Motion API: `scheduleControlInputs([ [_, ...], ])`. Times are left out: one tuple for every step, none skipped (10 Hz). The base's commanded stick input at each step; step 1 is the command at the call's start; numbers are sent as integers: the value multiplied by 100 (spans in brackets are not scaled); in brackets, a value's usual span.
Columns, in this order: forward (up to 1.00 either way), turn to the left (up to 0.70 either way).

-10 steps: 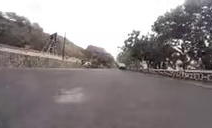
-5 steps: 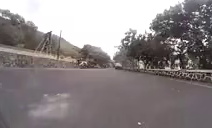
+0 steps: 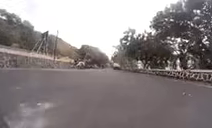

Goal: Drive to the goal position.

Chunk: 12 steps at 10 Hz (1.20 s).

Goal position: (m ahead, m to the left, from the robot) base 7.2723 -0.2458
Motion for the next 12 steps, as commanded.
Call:
scheduleControlInputs([
  [100,0],
  [100,0],
  [100,0],
  [100,0],
  [100,0],
  [100,0],
  [100,0],
  [100,0],
  [100,0],
  [100,0],
  [100,0],
  [100,0],
])
